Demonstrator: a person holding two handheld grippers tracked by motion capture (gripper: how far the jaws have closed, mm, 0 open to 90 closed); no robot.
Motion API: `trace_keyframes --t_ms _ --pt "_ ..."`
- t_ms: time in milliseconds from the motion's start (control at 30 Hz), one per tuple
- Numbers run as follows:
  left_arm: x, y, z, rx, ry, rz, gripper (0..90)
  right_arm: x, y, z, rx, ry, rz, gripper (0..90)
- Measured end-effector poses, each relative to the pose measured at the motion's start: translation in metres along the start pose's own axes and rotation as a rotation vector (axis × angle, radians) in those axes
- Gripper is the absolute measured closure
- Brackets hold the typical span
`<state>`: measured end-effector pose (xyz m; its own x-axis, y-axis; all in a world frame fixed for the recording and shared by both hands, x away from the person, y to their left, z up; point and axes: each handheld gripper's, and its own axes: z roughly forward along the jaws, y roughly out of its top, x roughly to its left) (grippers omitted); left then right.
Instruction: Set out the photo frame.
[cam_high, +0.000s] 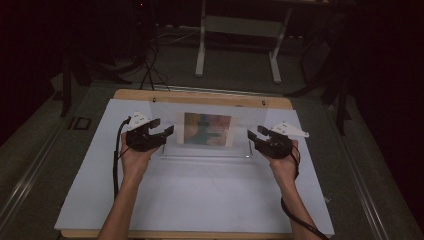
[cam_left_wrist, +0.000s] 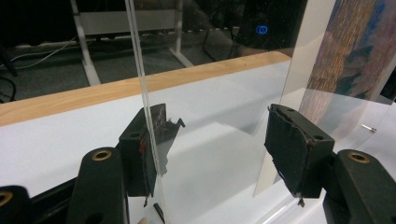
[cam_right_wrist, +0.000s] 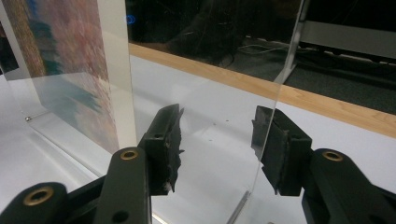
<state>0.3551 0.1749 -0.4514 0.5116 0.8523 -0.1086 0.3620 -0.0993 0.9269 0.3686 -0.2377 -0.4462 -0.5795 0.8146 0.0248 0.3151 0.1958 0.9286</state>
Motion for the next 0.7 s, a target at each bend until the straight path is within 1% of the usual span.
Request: trace_keyframes --t_ms 100,233,300,433,500,633,667,700 --pt "-0.003 -0.001 -0.002 -0.003 0.001 0.005 38.5 0.001 -0.002 -0.003 -0.004 0.002 0.000 51.5" --pt "-0.006 -0.005 -0.005 0.003 0.002 0.000 38.5 0.002 -0.006 -0.006 -0.005 0.004 0.000 51.5" --pt "-0.008 -0.007 -0.006 0.007 0.002 -0.002 38.5 0.004 -0.009 -0.008 -0.001 0.006 0.007 51.5" --pt "-0.010 -0.010 -0.007 0.025 -0.003 -0.008 38.5 0.005 -0.014 -0.010 0.005 0.005 0.015 51.5" --pt "-0.012 -0.012 -0.009 0.040 -0.005 -0.011 38.5 0.007 -0.019 -0.013 0.003 0.006 0.029 51.4" --pt "-0.014 -0.013 -0.010 0.045 -0.005 0.000 38.5 0.008 -0.022 -0.014 0.004 0.006 0.035 51.5" --pt "-0.017 -0.013 -0.011 0.052 -0.002 0.009 38.5 0.008 -0.027 -0.016 0.013 0.013 0.046 51.5" --pt "-0.018 -0.013 -0.011 0.051 -0.003 0.008 38.5 0.008 -0.028 -0.017 0.014 0.014 0.047 51.5"
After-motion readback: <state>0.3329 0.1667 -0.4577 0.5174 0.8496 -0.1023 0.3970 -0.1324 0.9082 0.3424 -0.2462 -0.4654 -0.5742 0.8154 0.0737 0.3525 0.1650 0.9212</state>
